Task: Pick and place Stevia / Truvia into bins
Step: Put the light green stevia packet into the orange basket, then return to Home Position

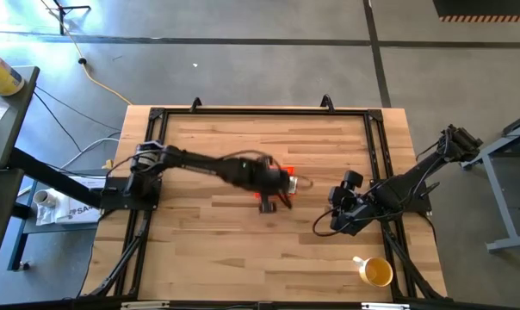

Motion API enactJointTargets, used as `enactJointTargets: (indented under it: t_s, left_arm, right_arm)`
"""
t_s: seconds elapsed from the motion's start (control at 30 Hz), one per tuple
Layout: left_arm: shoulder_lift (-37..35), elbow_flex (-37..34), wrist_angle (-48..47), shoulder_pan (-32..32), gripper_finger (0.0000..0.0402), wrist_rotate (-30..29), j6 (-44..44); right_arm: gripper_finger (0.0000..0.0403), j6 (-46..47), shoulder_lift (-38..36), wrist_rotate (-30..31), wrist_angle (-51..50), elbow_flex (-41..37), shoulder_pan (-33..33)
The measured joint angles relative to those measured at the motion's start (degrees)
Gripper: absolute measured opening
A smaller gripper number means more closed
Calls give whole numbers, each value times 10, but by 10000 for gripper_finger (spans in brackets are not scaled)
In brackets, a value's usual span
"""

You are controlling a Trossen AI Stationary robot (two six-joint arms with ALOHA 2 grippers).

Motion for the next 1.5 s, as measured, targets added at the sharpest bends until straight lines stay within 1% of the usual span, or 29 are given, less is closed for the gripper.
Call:
enactJointTargets:
  t_s: [0.07,0.13,0.2,0.3,0.43,0.6,0.77,0.87,0.97,1.03,1.17,1.2,1.27,1.3,1.33,1.4,1.5]
  left_arm:
    - [4,-3,-22,30,36,27,0]
    - [2,-16,-11,56,49,55,-1]
    - [1,-30,-2,77,74,74,-6]
    - [2,-43,0,92,113,85,-33]
    - [2,-58,13,97,154,117,-48]
    - [-13,-58,9,72,186,115,-68]
    - [-52,-56,-8,47,190,109,-78]
    - [-77,-56,-61,40,184,96,-98]
    - [-111,-56,-104,42,179,102,-119]
    - [-138,-56,-125,42,177,100,-121]
    - [-192,-56,-178,37,179,58,-119]
    - [-204,-56,-188,38,179,55,-140]
    - [-229,-56,-213,39,179,55,-214]
    - [-239,-56,-217,39,178,55,-231]
    - [-249,-56,-219,36,177,59,-228]
    - [-264,-56,-210,25,177,69,-198]
    - [-285,-62,-165,23,179,98,-153]
  right_arm:
    - [236,0,0,3,0,0,0]
    - [236,0,0,5,0,0,0]
    - [236,1,0,9,0,0,0]
    - [236,2,0,12,0,0,-1]
    - [236,2,0,12,0,0,0]
    - [236,1,0,15,1,0,-10]
    - [236,-4,0,14,1,0,-46]
    - [236,-8,0,15,1,0,-76]
    - [236,-30,0,9,10,0,-104]
    - [236,-33,0,-14,9,5,-119]
    - [236,-20,0,-61,13,27,-140]
    - [236,-7,0,-79,14,34,-144]
    - [236,12,0,-126,13,48,-152]
    - [236,23,0,-146,14,55,-156]
    - [236,36,0,-162,15,64,-160]
    - [236,40,0,-166,28,83,-166]
    - [236,-12,-7,-175,79,109,-181]
